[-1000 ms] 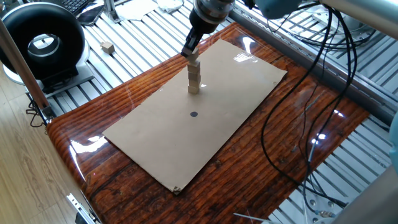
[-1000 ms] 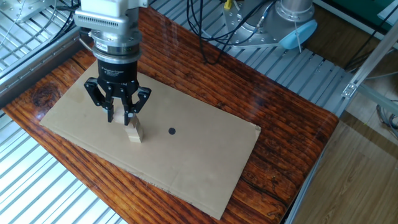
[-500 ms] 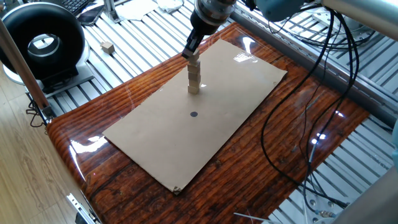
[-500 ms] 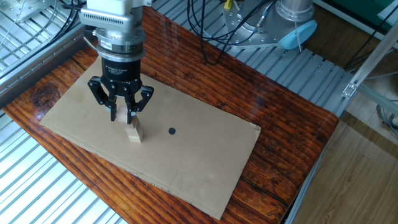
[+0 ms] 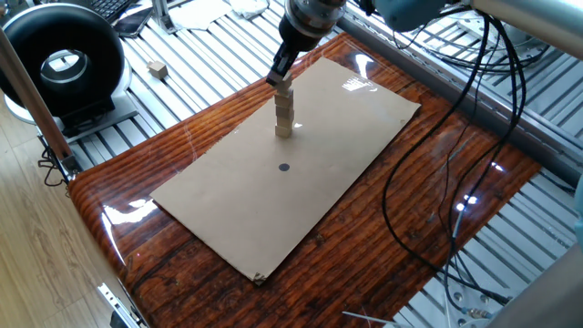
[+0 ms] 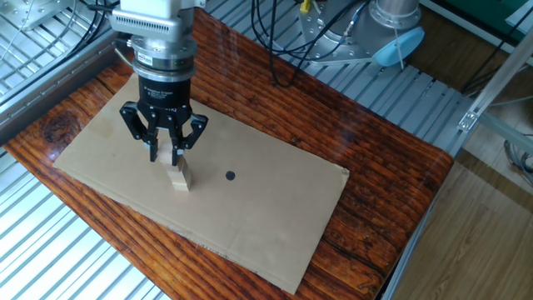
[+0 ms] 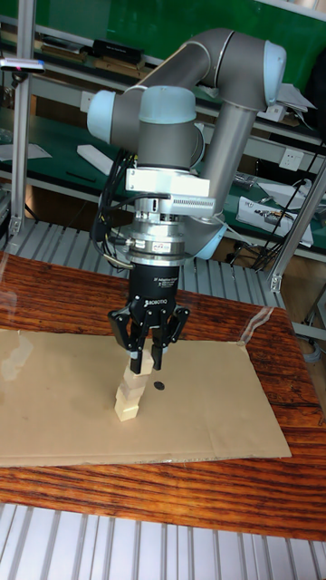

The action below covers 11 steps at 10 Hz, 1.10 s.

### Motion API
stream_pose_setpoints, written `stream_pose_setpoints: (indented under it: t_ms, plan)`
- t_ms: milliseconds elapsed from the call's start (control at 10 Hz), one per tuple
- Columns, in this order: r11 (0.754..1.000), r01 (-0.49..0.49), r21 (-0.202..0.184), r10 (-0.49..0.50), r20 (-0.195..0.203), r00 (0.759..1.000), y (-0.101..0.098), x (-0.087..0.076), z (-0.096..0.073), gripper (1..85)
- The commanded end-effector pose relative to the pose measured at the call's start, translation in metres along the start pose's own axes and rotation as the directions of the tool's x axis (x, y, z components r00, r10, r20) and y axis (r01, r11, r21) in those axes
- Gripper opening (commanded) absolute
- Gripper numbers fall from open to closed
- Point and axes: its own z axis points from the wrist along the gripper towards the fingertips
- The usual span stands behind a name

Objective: Stack the blocks in a vertical line of five

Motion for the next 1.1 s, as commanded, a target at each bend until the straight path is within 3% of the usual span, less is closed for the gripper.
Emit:
stream_pose_setpoints:
  t_ms: [0, 1000]
  plan:
    - [1.0, -0.01, 0.004, 0.01, 0.019, 1.0, -0.0024, -0.0008, 0.002, 11.7]
    - [1.0, -0.014, 0.001, 0.014, 0.022, 1.0, -0.0008, 0.001, 0.0002, 12.3]
